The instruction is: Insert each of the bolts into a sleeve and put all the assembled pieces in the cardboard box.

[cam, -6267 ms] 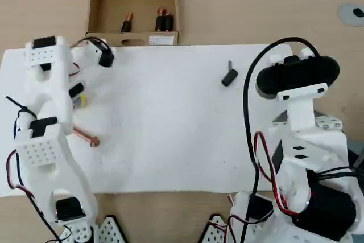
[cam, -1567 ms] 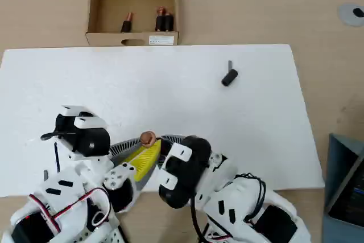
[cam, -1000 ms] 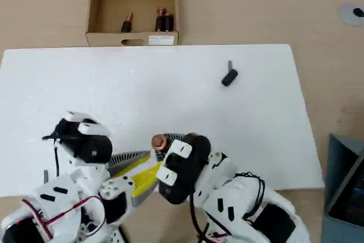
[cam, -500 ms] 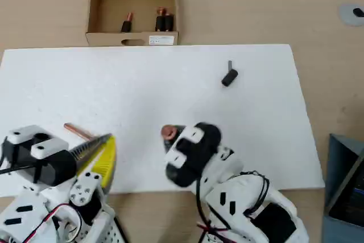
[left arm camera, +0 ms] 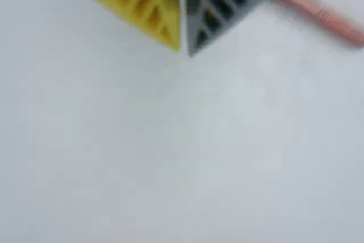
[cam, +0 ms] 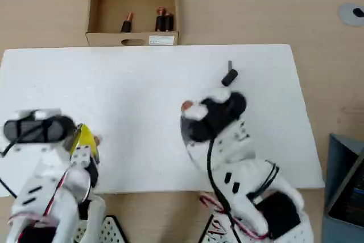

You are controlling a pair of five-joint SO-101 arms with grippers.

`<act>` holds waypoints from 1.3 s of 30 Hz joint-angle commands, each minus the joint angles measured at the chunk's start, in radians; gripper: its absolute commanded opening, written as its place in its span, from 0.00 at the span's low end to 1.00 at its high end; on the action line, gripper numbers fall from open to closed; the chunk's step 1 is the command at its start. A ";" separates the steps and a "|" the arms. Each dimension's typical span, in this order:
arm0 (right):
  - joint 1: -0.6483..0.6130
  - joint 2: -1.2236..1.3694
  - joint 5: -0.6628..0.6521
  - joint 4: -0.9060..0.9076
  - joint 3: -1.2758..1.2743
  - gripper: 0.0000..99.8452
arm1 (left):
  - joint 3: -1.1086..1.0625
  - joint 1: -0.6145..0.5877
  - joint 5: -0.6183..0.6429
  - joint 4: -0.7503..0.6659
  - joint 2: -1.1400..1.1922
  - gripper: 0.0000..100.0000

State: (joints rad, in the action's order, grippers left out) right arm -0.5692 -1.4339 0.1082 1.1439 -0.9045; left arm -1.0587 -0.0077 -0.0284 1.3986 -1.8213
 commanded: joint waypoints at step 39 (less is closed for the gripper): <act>0.154 1.900 -0.364 -0.698 1.389 0.01 | -0.611 -0.183 0.087 -0.422 -0.001 0.00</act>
State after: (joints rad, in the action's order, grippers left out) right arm -0.4281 0.3905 -0.2202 0.4918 0.3214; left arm -1.6740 -0.2010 0.0560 0.9751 -1.8136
